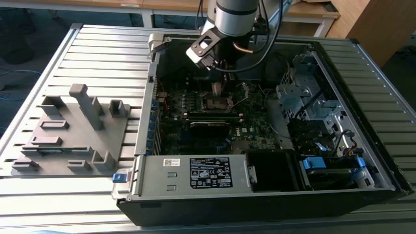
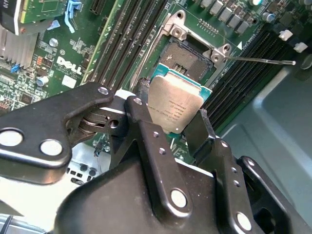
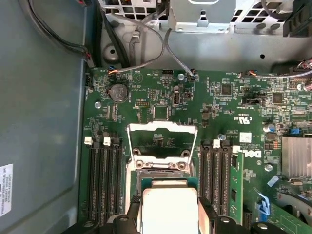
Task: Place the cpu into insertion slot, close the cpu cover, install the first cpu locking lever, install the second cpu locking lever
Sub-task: 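Place the cpu into insertion slot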
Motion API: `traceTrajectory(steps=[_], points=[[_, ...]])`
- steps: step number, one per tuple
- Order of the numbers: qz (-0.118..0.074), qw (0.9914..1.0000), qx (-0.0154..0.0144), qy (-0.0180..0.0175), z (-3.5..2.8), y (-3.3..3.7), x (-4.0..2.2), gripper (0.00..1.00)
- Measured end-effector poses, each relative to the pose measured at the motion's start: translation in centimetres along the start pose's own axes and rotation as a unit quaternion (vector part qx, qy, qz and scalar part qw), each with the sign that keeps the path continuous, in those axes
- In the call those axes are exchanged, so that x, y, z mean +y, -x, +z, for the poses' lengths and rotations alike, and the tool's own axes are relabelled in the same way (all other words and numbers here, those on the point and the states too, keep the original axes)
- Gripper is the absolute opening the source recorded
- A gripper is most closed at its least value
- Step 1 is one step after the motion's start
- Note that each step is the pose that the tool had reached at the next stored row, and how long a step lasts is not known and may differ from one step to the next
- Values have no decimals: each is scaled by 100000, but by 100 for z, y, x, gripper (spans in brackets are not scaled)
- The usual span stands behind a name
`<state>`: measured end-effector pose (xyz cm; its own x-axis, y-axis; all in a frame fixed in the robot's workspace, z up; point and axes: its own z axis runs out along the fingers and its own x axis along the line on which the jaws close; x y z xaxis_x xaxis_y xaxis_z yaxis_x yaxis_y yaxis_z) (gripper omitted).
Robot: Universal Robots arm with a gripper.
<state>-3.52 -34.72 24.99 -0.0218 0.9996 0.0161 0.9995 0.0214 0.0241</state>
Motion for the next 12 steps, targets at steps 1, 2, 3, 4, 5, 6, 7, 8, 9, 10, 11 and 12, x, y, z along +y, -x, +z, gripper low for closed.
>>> traceTrajectory(steps=[1, 2, 3, 4, 5, 6, 7, 8, 9, 10, 11, 12], points=[[11, 100000, -2, 50, 13, 0, -3, 54], [7, 100000, -2, 121, 27, 0, -6, 54], [-1, 100000, 0, 178, 42, 0, -7, 54], [2, 100000, 6, 218, 53, 0, -9, 54], [-2, 100000, -6, 220, 54, 1, -9, 54], [-6, 100000, -11, 221, 54, 1, -9, 54], [-7, 100000, -16, 219, 54, 1, -9, 54], [-4, 100000, -15, 222, 55, 1, -9, 54], [1, 100000, -3, 285, 58, 1, -12, 54], [-3, 99999, 10, 493, 66, 0, -20, 54], [-19, 99997, -2, 780, 76, 0, -30, 54], [-28, 99995, -21, 1004, 86, 1, -39, 54]])
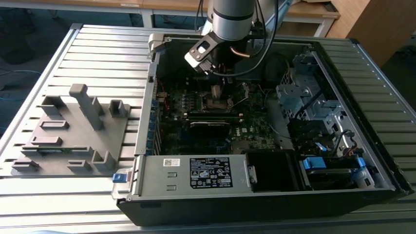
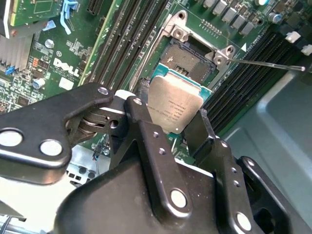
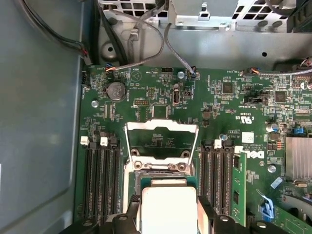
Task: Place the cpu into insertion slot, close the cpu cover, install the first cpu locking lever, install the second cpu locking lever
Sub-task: 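Place the cpu into insertion slot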
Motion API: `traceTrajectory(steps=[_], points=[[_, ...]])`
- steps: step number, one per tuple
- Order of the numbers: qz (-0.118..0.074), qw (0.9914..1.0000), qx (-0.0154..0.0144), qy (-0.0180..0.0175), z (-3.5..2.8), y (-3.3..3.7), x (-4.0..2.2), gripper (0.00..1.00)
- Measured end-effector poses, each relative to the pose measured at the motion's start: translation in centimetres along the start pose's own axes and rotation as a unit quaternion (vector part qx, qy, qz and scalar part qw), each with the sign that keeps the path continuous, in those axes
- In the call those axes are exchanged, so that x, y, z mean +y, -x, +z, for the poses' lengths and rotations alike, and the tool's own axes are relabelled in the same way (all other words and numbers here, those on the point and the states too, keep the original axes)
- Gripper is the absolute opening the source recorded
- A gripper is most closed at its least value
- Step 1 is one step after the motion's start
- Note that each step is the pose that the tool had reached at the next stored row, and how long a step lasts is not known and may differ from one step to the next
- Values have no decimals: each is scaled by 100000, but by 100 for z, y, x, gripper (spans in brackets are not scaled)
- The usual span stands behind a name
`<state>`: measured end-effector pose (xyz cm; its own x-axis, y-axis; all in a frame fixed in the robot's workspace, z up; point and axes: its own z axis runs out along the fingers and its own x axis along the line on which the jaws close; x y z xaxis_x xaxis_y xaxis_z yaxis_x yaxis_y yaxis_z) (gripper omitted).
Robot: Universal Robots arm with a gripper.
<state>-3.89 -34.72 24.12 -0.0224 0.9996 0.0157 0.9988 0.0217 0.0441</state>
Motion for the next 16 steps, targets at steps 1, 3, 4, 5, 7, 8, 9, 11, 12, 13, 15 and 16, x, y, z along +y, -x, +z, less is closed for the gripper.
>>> traceTrajectory(steps=[1, 3, 4, 5, 7, 8, 9, 11, 12, 13, 15, 16], points=[[-13, 100000, -8, 195, 11, 0, -6, 54], [-25, 99999, -14, 494, 29, 0, -20, 54], [-26, 99999, -43, 499, 34, 0, -30, 54], [-27, 99999, -91, 498, 39, -3, -37, 54], [-36, 99999, -155, 498, 47, -23, -58, 54], [-35, 99999, -220, 497, 55, -32, -62, 54], [-42, 99998, -300, 496, 67, -42, -63, 54], [-50, 99998, -466, 494, 99, -61, -63, 54], [-50, 99997, -509, 491, 109, -69, -64, 54], [-52, 99997, -505, 494, 111, -72, -63, 54], [-58, 99997, -511, 490, 111, -71, -64, 54], [-52, 99997, -513, 490, 111, -71, -64, 54]])
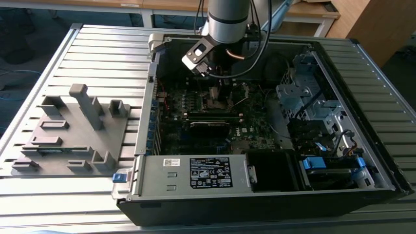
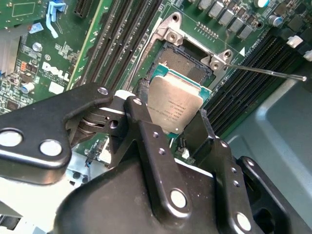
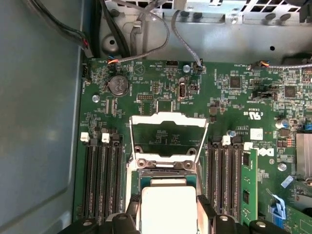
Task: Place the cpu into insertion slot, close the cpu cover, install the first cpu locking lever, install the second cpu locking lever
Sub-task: 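Place the cpu into insertion slot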
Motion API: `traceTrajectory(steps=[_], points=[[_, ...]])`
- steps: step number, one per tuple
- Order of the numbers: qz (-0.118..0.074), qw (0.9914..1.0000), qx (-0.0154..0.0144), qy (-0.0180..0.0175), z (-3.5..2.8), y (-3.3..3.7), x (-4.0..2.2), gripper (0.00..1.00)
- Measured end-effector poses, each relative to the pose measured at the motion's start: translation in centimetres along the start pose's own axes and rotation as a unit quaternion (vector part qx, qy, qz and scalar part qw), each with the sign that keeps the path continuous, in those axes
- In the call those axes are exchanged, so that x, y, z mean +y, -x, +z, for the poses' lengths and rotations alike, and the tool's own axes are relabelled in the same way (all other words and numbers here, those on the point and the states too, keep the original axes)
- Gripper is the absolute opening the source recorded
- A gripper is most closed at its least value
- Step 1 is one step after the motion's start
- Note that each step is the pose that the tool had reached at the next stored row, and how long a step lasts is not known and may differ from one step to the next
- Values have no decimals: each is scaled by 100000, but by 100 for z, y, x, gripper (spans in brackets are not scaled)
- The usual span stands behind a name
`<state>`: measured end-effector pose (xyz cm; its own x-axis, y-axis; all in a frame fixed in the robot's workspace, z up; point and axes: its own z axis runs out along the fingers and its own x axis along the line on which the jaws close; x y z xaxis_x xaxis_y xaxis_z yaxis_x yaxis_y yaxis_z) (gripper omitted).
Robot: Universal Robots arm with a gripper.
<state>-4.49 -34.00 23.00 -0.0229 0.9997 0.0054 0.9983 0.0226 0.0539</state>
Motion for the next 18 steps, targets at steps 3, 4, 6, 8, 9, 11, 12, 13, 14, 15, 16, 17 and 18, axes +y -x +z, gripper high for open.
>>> traceTrajectory(steps=[3, 4, 6, 8, 9, 11, 12, 13, 14, 15, 16, 17, 18], points=[[0, 100000, -3, 1, 17, -7, -1, 54], [-1, 100000, -5, 0, 17, -7, -1, 54], [0, 100000, 1, 4, 19, -7, -1, 54], [1, 100000, 3, 4, 26, -7, -1, 54], [2, 100000, 7, 6, 28, -8, -1, 54], [0, 100000, -1, 3, 31, -7, -1, 54], [0, 100000, -1, 2, 34, -7, -1, 54], [1, 100000, -2, 1, 36, -7, -2, 54], [0, 100000, -8, -3, 36, -7, -2, 54], [2, 100000, -12, -4, 36, -7, -2, 54], [1, 100000, -11, -4, 36, -7, -2, 54], [0, 100000, -4, -1, 38, -7, -2, 54], [3, 100000, -4, 1, 40, -7, -2, 54]])
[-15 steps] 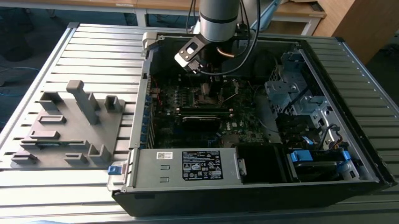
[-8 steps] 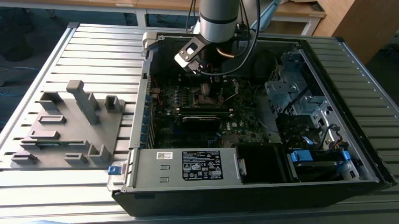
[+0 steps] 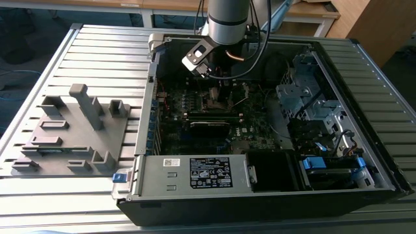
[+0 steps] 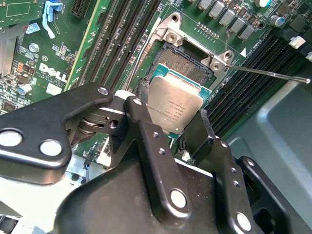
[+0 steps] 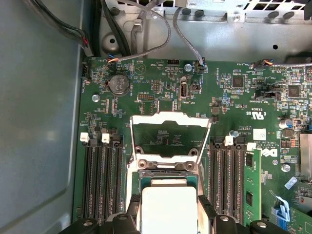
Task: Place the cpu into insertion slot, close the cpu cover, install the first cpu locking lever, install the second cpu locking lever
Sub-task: 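Place the cpu into insertion slot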
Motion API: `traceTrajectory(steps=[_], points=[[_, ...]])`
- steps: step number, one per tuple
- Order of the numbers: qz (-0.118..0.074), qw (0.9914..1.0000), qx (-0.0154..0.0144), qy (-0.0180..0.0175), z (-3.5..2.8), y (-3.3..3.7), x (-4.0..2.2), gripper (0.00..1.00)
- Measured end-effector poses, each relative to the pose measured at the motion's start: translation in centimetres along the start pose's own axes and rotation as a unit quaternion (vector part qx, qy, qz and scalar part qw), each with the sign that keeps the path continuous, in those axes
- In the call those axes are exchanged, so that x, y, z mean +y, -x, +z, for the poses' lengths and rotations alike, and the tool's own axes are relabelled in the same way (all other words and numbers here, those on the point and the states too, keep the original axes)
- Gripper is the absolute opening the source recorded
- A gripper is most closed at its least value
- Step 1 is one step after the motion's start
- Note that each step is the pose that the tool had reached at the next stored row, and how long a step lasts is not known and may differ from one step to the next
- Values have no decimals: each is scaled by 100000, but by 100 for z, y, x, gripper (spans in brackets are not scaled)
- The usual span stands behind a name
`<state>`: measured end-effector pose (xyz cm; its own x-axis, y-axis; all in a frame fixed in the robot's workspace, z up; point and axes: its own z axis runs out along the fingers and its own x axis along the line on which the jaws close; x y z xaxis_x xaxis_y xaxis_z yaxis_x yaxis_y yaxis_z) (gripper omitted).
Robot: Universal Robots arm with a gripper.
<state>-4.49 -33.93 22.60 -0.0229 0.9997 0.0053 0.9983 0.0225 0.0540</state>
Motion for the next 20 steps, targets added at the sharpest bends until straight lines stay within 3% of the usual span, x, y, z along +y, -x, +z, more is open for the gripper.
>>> traceTrajectory(steps=[20], points=[[-1, 100000, -9, -4, 48, -35, -2, 54]])
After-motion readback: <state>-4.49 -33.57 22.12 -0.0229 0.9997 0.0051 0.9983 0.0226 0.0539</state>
